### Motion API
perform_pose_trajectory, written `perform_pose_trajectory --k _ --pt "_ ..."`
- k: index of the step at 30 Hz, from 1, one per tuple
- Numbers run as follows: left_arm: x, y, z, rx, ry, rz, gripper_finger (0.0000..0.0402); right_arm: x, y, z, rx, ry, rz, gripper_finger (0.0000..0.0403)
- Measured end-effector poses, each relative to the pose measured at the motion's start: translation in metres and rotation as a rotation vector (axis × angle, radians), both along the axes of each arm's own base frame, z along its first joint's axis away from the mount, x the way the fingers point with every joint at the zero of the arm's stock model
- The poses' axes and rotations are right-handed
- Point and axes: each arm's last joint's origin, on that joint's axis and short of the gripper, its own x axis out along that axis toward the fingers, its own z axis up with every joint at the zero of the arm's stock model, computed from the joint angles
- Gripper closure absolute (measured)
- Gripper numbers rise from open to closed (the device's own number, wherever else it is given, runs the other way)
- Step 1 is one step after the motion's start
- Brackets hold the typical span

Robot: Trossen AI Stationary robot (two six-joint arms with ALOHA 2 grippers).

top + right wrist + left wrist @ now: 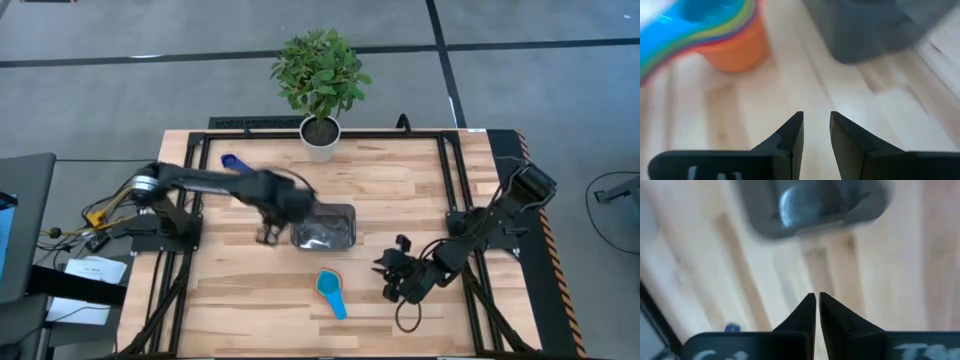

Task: Nest measuring cups in basket
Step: Stack the dark blue measuring cup on top of the light blue measuring cup

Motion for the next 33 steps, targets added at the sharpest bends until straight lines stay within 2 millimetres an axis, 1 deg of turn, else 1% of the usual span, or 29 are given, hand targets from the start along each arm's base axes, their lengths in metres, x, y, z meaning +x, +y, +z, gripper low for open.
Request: perform_pose_trajectory --k 3,5,8,10,12,14,17,19,21,23,26,30,33 --pt "-0.034 0.031 -0.001 0.006 -0.074 0.036 0.0391 -0.012 -0.011 -0.008 0.017 -0.007 -0.05 0.0285" --pt "-0.056 0.049 -0.006 0.018 -0.133 0.047 0.0391 -0.019 -0.017 -0.011 0.035 -0.027 -0.082 0.0285" --pt "-0.085 0.076 -0.02 0.069 -0.199 0.091 0.0391 -0.026 -0.023 -0.013 0.061 -0.053 -0.097 0.0285" --pt "-0.102 0.092 -0.031 0.103 -0.23 0.173 0.0391 -0.028 -0.024 -0.011 0.083 -0.082 -0.096 0.0285" --pt "-0.116 0.108 -0.042 0.139 -0.262 0.325 0.0391 -0.028 -0.026 -0.009 0.09 -0.092 -0.1 0.0285" --pt "-0.127 0.124 -0.051 0.143 -0.297 0.542 0.0391 -0.027 -0.027 -0.007 0.092 -0.1 -0.1 0.0285" --pt "-0.147 0.147 -0.061 0.104 -0.326 0.873 0.0391 -0.025 -0.027 -0.005 0.085 -0.112 -0.085 0.0285" --pt "-0.156 0.16 -0.065 0.092 -0.387 1.095 0.0391 -0.023 -0.028 -0.005 0.085 -0.118 -0.083 0.0285" --pt "-0.167 0.17 -0.07 0.081 -0.434 1.278 0.0391 -0.022 -0.029 -0.005 0.082 -0.115 -0.084 0.0285" --pt "-0.175 0.18 -0.071 0.08 -0.478 1.396 0.039 -0.021 -0.031 -0.005 0.086 -0.115 -0.091 0.0285" --pt "-0.183 0.191 -0.073 0.106 -0.489 1.489 0.0377 -0.02 -0.032 -0.005 0.097 -0.109 -0.089 0.0285" --pt "-0.19 0.201 -0.081 0.168 -0.472 1.635 0.0333 -0.021 -0.031 -0.005 0.099 -0.108 -0.085 0.0285" --pt "-0.192 0.209 -0.092 0.146 -0.464 1.778 0.0289 -0.021 -0.031 -0.005 0.101 -0.11 -0.085 0.0285"
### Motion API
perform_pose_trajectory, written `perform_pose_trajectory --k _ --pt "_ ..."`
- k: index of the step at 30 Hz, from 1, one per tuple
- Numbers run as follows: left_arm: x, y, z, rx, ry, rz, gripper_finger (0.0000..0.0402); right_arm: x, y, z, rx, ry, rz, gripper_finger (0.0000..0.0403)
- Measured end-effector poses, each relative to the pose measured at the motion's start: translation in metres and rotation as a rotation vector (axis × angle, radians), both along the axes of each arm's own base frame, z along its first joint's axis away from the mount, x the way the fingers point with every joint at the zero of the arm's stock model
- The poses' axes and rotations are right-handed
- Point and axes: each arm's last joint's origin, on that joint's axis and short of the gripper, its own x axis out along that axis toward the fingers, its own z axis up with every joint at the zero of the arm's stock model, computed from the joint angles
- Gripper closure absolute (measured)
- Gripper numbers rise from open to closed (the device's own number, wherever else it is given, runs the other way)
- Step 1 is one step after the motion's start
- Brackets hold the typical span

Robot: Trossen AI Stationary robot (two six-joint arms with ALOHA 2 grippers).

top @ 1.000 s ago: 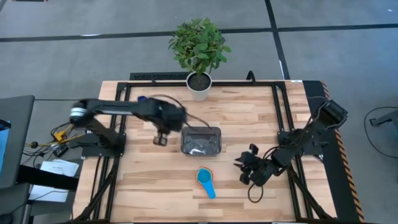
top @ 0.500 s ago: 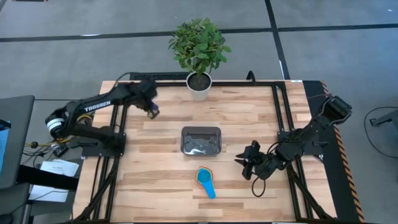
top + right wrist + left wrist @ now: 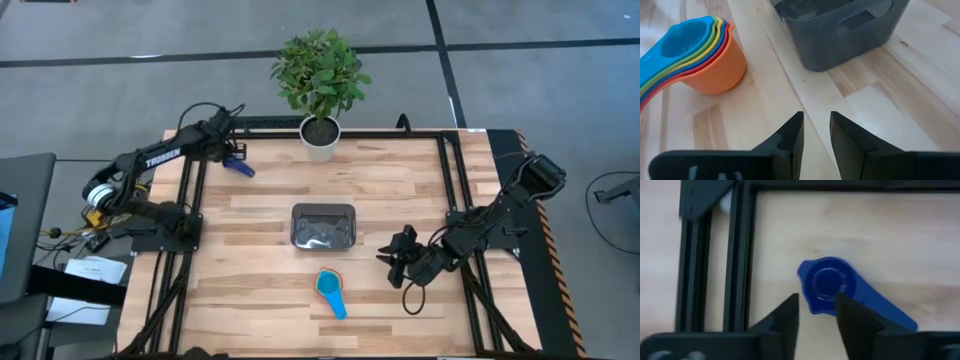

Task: Nest measuring cups in basket
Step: Stack the dark blue measuring cup on top of the light blue measuring cup

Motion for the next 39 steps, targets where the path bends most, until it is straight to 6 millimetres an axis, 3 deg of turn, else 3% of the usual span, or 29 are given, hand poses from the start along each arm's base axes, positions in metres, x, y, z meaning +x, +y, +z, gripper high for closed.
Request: perform_pose_trajectory --k 8,15,20,32,39 --pt "0.007 0.015 -0.028 -0.052 0.041 0.098 0.0204 0.0 0.0 0.0 0.014 0.004 0.004 0.0285" --pt "0.008 0.022 -0.046 -0.116 0.072 0.118 0.0194 0.0 0.001 -0.001 0.024 0.011 0.008 0.0285" --pt "0.009 0.024 -0.046 -0.104 0.072 0.14 0.0231 0.0 0.001 -0.001 0.025 0.012 0.008 0.0285" --pt "0.009 0.024 -0.046 -0.095 0.08 0.144 0.0387 -0.001 0.002 -0.001 0.039 0.009 0.004 0.0285" --pt "0.012 0.022 -0.046 -0.115 0.11 0.072 0.0399 -0.007 0.01 -0.001 0.069 0.003 0.023 0.0285"
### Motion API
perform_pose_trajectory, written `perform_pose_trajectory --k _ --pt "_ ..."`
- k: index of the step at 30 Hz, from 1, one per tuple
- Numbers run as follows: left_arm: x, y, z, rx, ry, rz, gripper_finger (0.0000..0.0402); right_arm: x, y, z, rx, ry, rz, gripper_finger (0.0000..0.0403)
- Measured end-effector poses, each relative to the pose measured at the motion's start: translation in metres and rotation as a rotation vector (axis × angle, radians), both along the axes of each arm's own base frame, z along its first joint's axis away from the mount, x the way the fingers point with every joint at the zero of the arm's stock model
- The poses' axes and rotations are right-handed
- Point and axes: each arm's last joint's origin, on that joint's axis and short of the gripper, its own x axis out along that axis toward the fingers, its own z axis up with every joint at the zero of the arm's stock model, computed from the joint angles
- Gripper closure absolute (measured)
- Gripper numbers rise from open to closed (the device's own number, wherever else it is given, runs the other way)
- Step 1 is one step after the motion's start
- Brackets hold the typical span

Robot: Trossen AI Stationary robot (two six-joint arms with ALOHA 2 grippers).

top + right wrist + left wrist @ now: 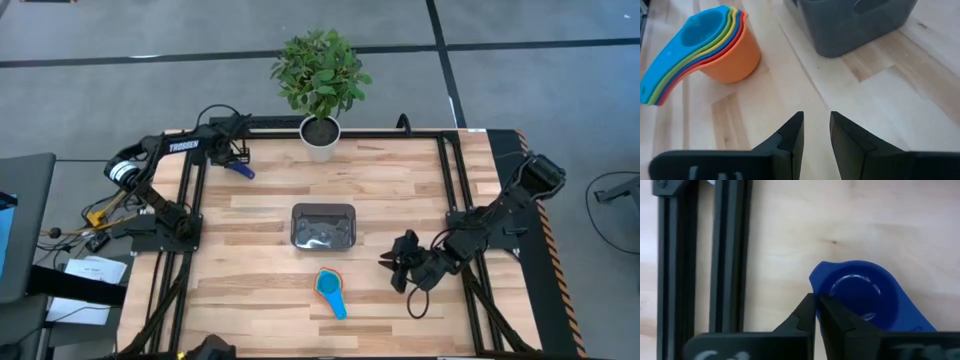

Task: Nest measuring cups in basket
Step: Stack the dark blue measuring cup on top of the light blue measuring cup

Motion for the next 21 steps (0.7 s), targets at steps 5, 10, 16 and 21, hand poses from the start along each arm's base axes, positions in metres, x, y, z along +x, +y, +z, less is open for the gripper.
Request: perform_pose_trajectory --k 5,10,16,21 --pt "0.011 -0.012 0.008 0.005 -0.009 -0.086 0.04 -0.004 0.006 0.0 0.004 -0.021 -0.006 0.0285" --pt "0.022 -0.035 0.032 0.056 -0.047 -0.177 0.0401 -0.005 0.007 0.001 0.009 -0.031 -0.016 0.0285" --pt "0.022 -0.07 0.063 0.115 -0.087 -0.25 0.0401 -0.005 0.007 0.001 0.023 -0.034 -0.028 0.0285" --pt "0.021 -0.093 0.072 0.095 -0.103 -0.271 0.0401 -0.004 0.006 0.002 0.013 -0.059 -0.05 0.0285"
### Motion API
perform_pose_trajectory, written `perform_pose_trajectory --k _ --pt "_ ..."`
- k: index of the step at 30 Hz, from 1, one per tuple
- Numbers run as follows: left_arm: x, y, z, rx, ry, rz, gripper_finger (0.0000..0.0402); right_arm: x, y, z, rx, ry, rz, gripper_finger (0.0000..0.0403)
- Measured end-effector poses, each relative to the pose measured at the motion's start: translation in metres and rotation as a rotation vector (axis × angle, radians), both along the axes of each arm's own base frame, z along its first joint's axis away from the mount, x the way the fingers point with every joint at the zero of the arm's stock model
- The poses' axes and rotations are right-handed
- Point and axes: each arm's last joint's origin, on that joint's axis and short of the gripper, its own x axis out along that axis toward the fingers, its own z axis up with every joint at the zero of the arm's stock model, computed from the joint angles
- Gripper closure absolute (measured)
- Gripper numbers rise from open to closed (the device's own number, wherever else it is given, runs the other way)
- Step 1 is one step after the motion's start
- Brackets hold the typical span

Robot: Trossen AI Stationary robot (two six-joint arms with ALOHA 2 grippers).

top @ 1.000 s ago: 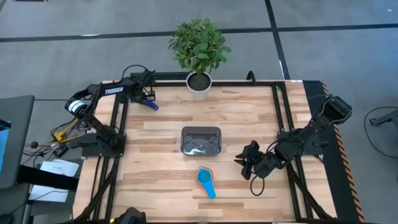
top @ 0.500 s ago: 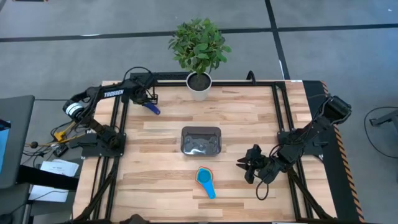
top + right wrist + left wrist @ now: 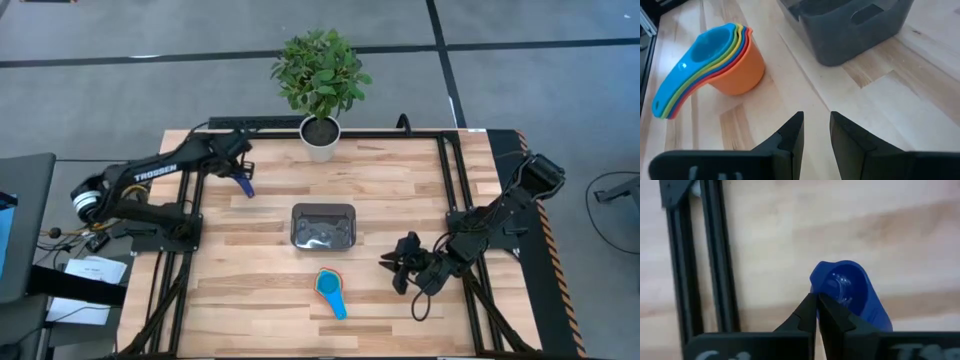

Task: Nest measuring cups in basket
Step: Stack the dark blue measuring cup on top of the light blue measuring cup

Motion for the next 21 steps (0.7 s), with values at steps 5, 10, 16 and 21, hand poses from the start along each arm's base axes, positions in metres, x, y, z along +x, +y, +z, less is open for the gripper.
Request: perform_pose_trajectory --k 5,10,16,21 --pt "0.007 -0.027 -0.022 -0.091 0.018 -0.034 0.0401 0.001 0.001 0.001 0.012 -0.016 -0.001 0.0285" --pt "0.013 -0.057 -0.045 -0.143 -0.004 -0.067 0.0401 0.0 0.002 0.001 0.013 -0.013 0.009 0.0285" --pt "0.021 -0.084 -0.049 -0.15 -0.057 -0.1 0.0401 0.0 0.002 0.001 -0.001 -0.008 0.016 0.0285" --pt "0.026 -0.094 -0.049 -0.15 -0.093 -0.126 0.0401 0.003 -0.002 0.001 0.0 -0.006 0.001 0.0285"
